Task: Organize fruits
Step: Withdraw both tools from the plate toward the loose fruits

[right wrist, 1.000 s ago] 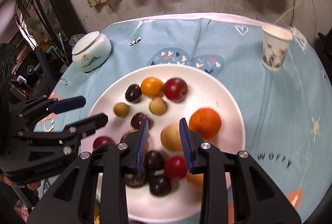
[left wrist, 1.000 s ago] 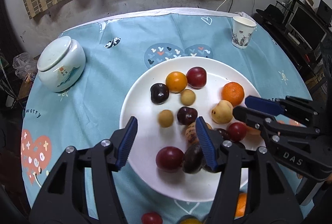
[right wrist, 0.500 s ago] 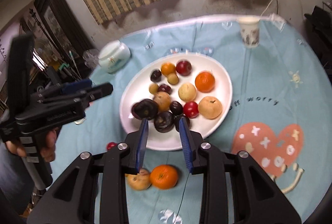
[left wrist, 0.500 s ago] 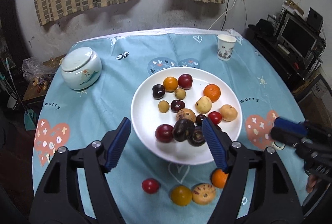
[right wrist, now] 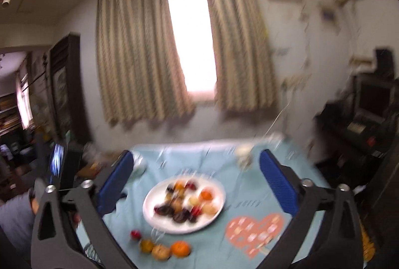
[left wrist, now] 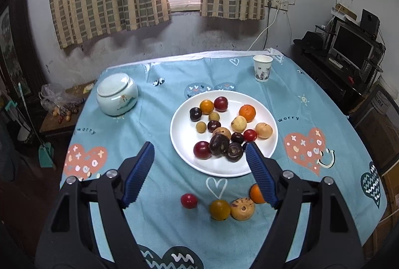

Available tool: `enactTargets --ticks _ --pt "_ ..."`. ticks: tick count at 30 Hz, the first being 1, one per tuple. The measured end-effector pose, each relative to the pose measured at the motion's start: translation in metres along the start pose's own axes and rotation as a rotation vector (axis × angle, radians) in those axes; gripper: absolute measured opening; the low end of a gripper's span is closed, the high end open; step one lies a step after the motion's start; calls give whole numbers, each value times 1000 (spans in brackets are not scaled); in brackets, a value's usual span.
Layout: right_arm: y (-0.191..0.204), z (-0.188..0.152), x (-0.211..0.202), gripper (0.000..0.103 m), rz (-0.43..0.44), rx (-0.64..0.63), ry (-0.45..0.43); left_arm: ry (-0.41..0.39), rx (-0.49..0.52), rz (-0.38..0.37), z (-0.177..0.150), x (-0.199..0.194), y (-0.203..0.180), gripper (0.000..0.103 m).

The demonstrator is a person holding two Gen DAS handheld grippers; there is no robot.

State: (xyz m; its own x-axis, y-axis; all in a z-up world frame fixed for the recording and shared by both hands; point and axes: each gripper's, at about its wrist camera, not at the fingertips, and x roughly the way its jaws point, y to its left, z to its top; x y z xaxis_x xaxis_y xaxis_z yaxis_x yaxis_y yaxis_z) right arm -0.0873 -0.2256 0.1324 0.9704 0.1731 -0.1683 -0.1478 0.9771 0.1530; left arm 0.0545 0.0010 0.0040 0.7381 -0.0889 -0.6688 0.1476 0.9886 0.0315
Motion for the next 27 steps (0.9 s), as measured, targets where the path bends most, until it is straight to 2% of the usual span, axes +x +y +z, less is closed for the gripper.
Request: enactTargets --ticks 2,4,5,6,7,9,14,17,20,22,27 --pt "-7 5 -1 102 37 58 19 -18 12 -2 2 -9 -6 79" --pt "-18 -8 23 102 232 158 214 -30 26 -3 1 -15 -10 80" --pt "-18 -19 36 102 263 172 323 -35 34 1 0 -18 -12 80" --pt "-16 -35 43 102 221 160 368 -39 40 5 -1 -20 -13 81" --pt "-14 -49 45 102 195 135 375 -40 45 10 -3 -22 -14 82" --pt "-8 -72 53 102 178 103 437 -32 46 24 -8 -22 -12 82" --pt "4 -123 68 102 216 138 575 21 -13 44 -39 -19 14 83" --pt "13 -164 76 102 185 81 717 109 -60 69 -78 -10 38 84" --pt "30 -196 75 102 165 -33 800 203 -113 87 -114 3 58 84" --pt "38 -215 74 102 175 -84 816 268 -147 86 -134 12 66 84" --pt "40 -244 92 102 200 -71 919 315 -129 60 -150 23 58 84"
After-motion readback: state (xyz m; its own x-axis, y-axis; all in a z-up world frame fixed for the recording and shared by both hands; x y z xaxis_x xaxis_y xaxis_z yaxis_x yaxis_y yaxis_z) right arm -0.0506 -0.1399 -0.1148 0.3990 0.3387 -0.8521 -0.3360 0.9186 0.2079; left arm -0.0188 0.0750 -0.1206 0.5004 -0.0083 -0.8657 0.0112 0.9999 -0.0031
